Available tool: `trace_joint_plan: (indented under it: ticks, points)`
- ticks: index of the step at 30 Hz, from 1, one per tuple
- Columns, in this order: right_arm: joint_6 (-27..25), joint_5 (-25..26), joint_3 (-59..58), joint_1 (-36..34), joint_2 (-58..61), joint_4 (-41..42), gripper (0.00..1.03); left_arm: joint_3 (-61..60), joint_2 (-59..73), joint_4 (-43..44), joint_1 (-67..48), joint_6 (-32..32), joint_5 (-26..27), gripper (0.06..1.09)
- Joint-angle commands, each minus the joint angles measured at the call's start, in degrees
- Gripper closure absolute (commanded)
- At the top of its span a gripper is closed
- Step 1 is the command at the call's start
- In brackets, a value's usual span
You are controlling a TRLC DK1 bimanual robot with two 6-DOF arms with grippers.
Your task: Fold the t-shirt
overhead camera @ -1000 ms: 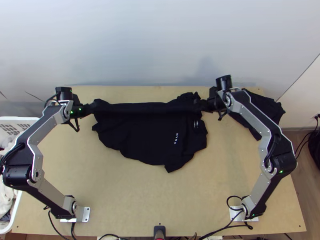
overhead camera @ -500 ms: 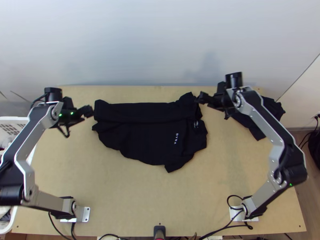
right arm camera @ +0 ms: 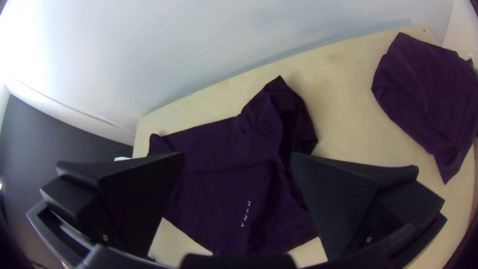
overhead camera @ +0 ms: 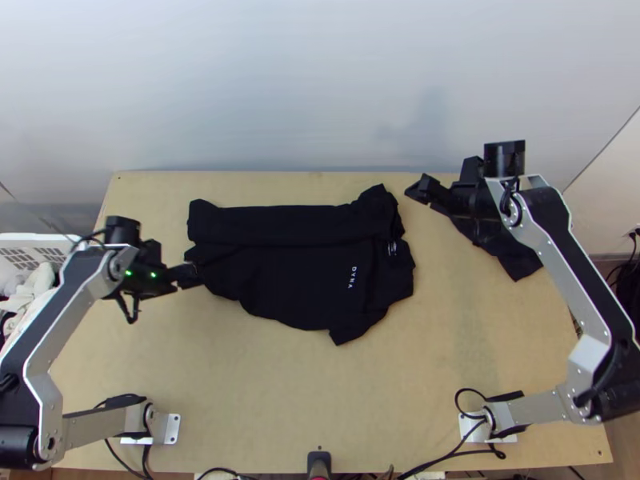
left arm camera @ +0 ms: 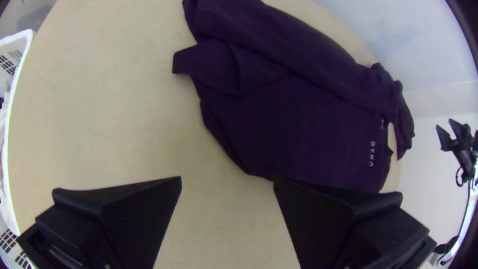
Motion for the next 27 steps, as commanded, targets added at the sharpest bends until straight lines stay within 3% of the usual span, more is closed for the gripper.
trace_joint_plan:
  ticks: [1,14,16,19,24,27]
  points:
    - [-0.58,0.07,-3.25,2.64,-5.43,-2.29,0.04,-4.04,3.17,6.26,-5.00,-2.39,-4.47,0.18]
    - [-2.25,0.07,-10.89,4.93,-11.32,-3.70,0.04,0.18,14.24,13.03,-9.40,-6.35,-8.86,0.21]
    - [-2.51,0.16,-12.04,5.02,-11.76,-3.70,0.04,1.58,15.82,13.20,-9.93,-7.58,-8.86,0.28]
    - [-3.13,0.16,-13.27,5.02,-12.29,-3.70,0.04,3.25,16.96,13.20,-11.42,-9.69,-8.86,0.46]
    - [-3.92,0.51,-14.67,4.31,-12.37,-3.70,0.04,7.12,16.61,13.73,-14.23,-11.53,-9.57,1.03]
    - [-4.00,0.60,-15.81,3.70,-12.46,-3.70,0.04,12.66,16.79,12.76,-15.46,-12.50,-9.57,1.04]
